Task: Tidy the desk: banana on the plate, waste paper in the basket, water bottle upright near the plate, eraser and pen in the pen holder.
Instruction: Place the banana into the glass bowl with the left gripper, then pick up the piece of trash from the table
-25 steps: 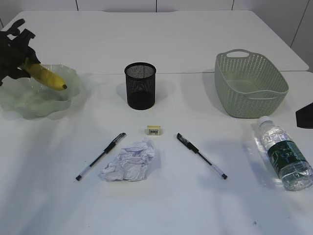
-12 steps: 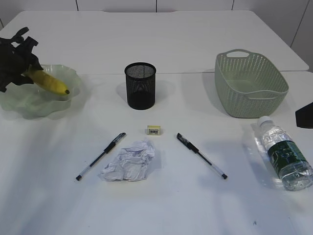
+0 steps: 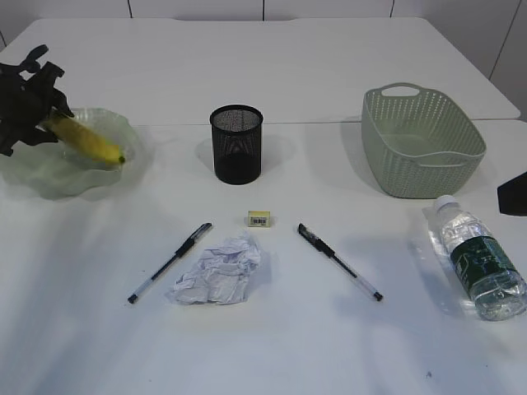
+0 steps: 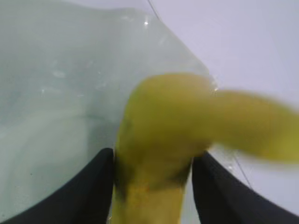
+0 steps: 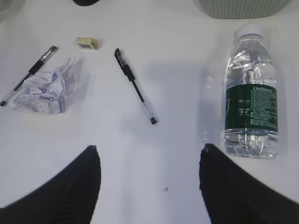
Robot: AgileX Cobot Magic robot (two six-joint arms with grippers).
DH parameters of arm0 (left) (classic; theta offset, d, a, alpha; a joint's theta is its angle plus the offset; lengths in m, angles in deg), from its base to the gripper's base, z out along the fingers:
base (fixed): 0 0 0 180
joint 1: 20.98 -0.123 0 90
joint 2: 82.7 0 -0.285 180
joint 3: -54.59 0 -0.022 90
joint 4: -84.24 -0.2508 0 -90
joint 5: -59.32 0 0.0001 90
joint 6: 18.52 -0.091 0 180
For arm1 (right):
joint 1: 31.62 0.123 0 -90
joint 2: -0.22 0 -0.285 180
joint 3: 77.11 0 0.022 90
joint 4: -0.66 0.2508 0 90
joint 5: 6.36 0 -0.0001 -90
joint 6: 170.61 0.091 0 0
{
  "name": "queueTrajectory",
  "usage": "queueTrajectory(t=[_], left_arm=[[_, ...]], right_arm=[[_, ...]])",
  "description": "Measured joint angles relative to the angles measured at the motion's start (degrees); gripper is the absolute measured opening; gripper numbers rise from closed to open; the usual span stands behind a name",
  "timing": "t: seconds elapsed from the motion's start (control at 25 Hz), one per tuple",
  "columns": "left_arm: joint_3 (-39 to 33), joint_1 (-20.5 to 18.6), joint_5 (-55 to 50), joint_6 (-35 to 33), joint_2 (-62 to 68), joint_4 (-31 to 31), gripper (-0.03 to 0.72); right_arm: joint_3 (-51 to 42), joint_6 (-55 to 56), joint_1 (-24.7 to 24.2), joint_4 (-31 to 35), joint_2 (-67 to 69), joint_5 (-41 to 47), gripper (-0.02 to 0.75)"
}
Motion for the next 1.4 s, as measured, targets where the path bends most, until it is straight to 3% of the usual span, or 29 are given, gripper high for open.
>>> queueTrajectory(t=[0.52, 0.88, 1.16, 1.4], left_arm=[[0.0, 0.0, -4.37, -2.76, -2.09, 0.26, 0.402], [0.0, 0.1, -15.68, -13.9, -10.44, -5.27, 0.402], [0.0, 2.92, -28.57, -24.24, -15.74, -13.32, 0.401], [0.2, 5.71, -41.58, -35.06, -18.47, -15.82, 0.364]], right_arm=[[0.0, 0.0, 0.0, 0.0, 0.0, 1.11, 0.496], [0.0, 0.0, 0.0, 0.0, 0.0, 2.01, 0.496], [0.0, 0.0, 0.0, 0.0, 0.0, 4.68, 0.496], [0.0, 0.0, 0.0, 0.0, 0.0, 7.61, 0.496]])
